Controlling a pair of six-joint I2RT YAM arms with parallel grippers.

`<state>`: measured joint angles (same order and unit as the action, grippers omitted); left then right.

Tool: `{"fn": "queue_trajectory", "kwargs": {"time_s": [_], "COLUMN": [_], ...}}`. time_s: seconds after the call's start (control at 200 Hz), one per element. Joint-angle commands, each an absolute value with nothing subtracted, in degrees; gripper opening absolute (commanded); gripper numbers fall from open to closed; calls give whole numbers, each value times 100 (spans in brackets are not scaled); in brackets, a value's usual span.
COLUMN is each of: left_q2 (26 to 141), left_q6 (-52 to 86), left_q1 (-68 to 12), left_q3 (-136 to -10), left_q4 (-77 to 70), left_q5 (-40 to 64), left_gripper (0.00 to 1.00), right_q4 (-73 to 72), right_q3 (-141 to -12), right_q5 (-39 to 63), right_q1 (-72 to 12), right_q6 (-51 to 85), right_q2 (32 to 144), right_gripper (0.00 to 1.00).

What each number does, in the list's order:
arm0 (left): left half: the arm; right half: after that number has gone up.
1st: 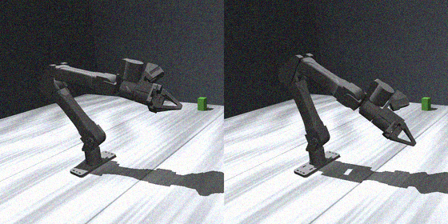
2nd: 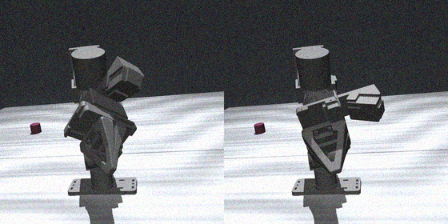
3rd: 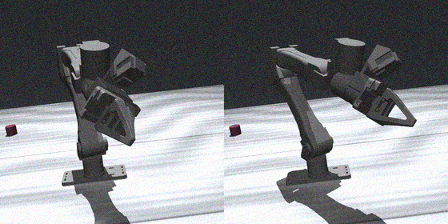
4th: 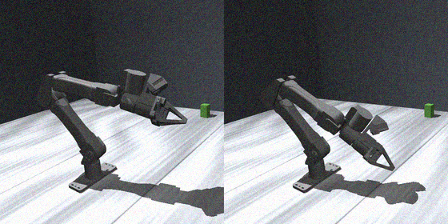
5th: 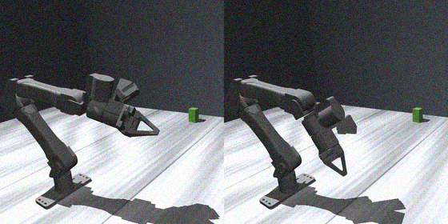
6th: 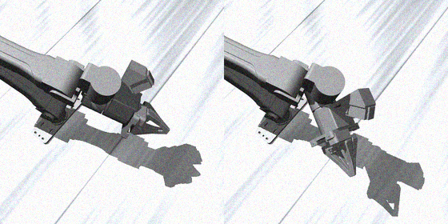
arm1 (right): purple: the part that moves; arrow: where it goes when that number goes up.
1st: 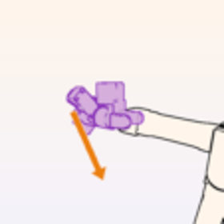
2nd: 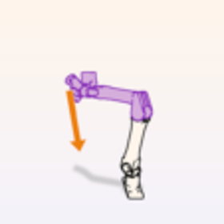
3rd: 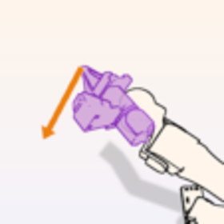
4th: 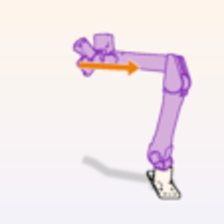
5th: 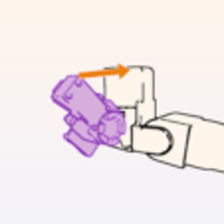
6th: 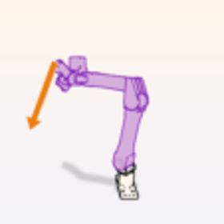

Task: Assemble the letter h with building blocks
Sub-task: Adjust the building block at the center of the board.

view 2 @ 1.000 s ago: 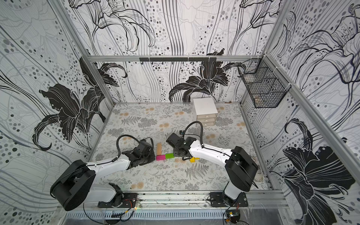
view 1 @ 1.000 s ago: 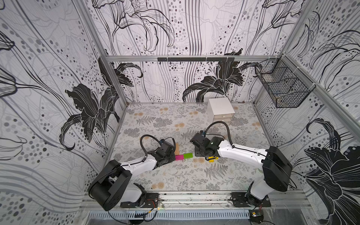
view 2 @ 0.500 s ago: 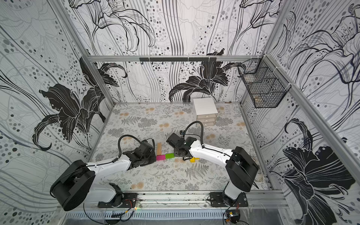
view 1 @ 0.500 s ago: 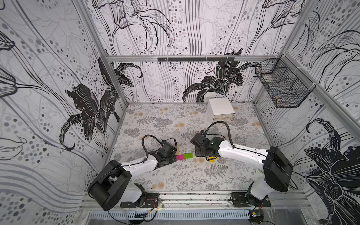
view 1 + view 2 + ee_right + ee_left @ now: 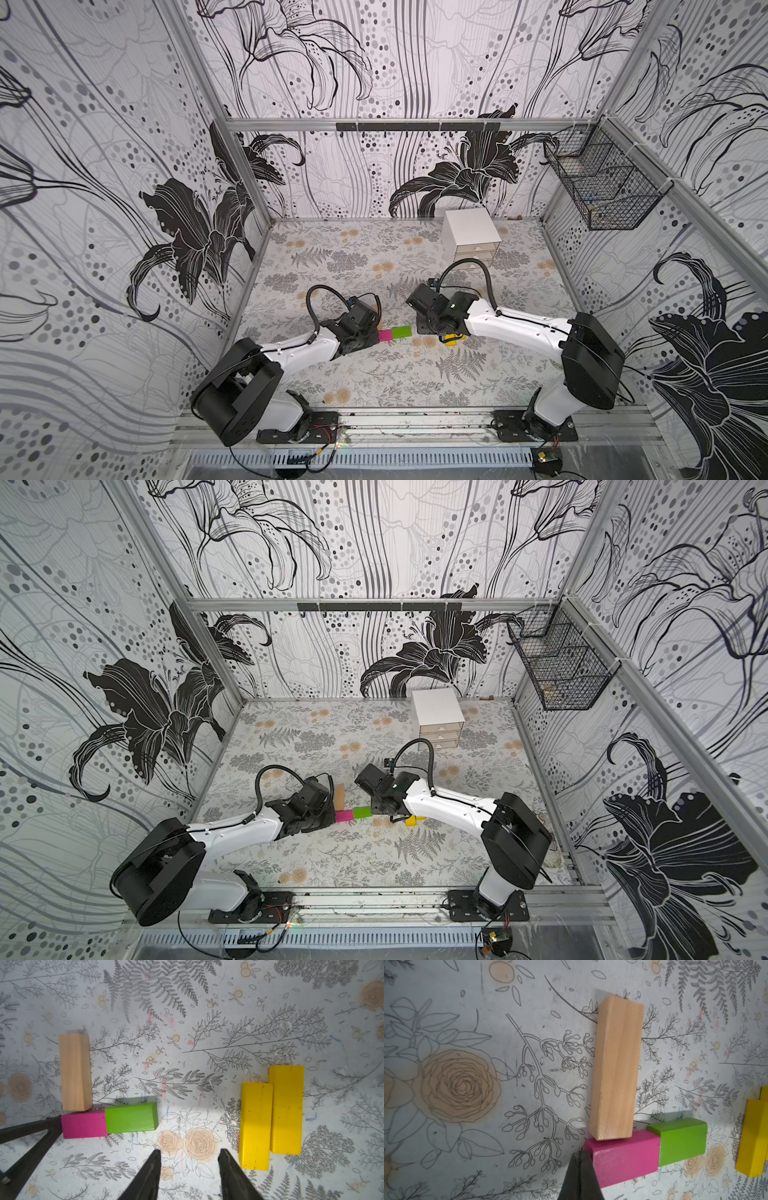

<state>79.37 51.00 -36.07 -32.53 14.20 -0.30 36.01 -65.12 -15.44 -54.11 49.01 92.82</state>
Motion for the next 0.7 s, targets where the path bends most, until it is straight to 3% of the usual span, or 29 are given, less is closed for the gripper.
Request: {"fn": "queue_trajectory", "kwargs": {"time_s": [0.0,0.415,0.696], "left_q2": [8046,8009,7304], "left_q6": [5053,5027,4905], "left_q1": [-3638,-3632,-3637], "left_q3": [-3416,-3461,-3403], "left_q4": [1467,1558,2153], "left_q5": [-167,-275,-431], "left_gripper": [2,1,2], "right_q4": [3711,3657,3765], "right_q3": [-6548,-6469,-6313], "right_q5": [-1585,-1551,-1637], "right_q1": [-5458,-5458,-5450], "right_q6": [4996,5018,5029], "right_q2": [9271,9242,9026], "right_gripper": [48,48,49]}}
